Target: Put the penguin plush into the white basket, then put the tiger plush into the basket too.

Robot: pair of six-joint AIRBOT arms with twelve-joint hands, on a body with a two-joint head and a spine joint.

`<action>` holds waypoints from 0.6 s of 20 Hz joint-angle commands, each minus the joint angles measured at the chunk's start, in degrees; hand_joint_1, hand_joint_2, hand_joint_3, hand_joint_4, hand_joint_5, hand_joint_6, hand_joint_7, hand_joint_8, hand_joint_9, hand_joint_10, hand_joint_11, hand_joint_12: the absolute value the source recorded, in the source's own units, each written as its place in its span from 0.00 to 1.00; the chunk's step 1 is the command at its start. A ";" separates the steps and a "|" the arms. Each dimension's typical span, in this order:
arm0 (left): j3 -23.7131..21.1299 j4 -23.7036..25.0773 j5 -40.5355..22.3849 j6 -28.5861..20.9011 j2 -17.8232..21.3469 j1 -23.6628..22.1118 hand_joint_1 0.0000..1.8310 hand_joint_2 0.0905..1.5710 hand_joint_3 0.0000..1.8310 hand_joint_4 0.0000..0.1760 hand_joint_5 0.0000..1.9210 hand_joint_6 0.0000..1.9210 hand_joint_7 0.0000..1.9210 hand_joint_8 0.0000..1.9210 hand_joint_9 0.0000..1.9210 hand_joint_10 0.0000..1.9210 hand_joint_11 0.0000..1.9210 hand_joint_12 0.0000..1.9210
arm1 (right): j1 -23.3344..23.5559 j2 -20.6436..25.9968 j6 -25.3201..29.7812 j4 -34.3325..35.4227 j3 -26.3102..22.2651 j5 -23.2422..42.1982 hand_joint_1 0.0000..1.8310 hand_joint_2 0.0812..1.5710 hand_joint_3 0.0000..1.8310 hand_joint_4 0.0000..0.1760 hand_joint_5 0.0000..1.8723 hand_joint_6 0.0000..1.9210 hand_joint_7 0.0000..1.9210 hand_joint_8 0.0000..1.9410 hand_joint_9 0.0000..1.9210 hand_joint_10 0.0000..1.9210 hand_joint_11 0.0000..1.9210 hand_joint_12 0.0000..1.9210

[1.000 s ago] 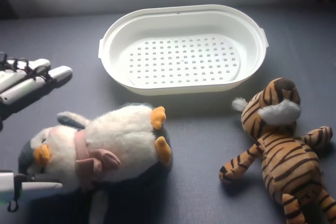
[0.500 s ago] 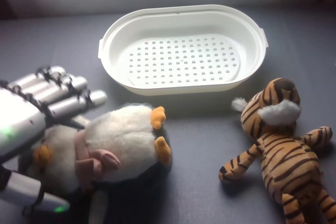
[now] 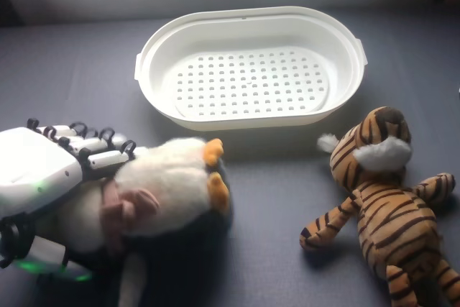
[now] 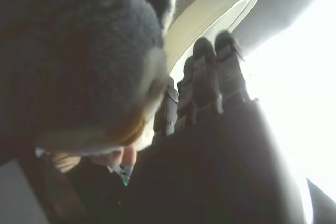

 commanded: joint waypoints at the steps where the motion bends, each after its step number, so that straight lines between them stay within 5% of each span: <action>1: 0.29 0.05 -3.12 0.84 -0.10 -0.34 0.65 0.63 0.00 0.00 0.59 0.33 0.61 0.15 0.54 0.48 0.46 0.74 | 0.52 -0.18 0.36 1.58 0.36 6.63 0.50 0.76 0.00 0.11 0.23 0.00 0.21 0.00 0.20 0.00 0.20 0.03; 2: 0.36 -0.23 -3.44 0.84 -0.15 -0.35 0.64 0.66 0.00 0.00 0.56 0.42 0.64 0.18 0.58 0.55 0.53 0.78 | 0.52 -0.19 0.36 1.58 0.36 6.60 0.49 0.76 0.00 0.09 0.23 0.00 0.21 0.00 0.21 0.00 0.21 0.03; 3: 0.36 -0.31 -3.74 0.84 -0.15 -0.38 0.68 0.66 0.00 0.00 0.55 0.39 0.58 0.45 0.57 0.53 0.51 0.75 | 0.52 -0.19 0.36 1.59 0.36 6.59 0.49 0.76 0.00 0.10 0.23 0.00 0.21 0.00 0.21 0.00 0.21 0.03; 4: 0.32 -0.34 -4.40 0.83 -0.12 -0.52 0.68 0.67 0.00 0.00 0.53 0.41 0.56 0.52 0.56 0.51 0.51 0.74 | 0.52 -0.19 0.36 1.59 0.36 6.58 0.49 0.76 0.00 0.12 0.23 0.00 0.21 0.00 0.21 0.00 0.21 0.03; 5: 0.12 -0.35 -5.74 0.82 0.14 -0.85 0.68 0.67 0.00 0.00 0.53 0.41 0.57 0.49 0.58 0.46 0.52 0.72 | 0.52 -0.19 0.36 1.59 0.36 6.58 0.50 0.76 0.00 0.09 0.23 0.00 0.20 0.00 0.20 0.00 0.20 0.02; 8: -0.81 1.36 -9.13 0.82 1.90 -3.52 0.68 0.69 0.00 0.00 0.52 0.39 0.52 0.61 0.50 0.52 0.43 0.81 | 0.51 -0.18 0.37 1.66 0.37 6.58 0.49 0.76 0.00 0.09 0.23 0.00 0.20 0.00 0.20 0.00 0.19 0.02; 12: -0.70 3.53 -13.68 -0.03 3.28 -7.90 0.69 0.67 0.00 0.00 0.53 0.40 0.58 0.49 0.54 0.48 0.44 0.80 | 0.51 -0.22 0.37 1.75 0.39 6.58 0.48 0.77 0.00 0.10 0.23 0.00 0.20 0.00 0.20 0.00 0.19 0.01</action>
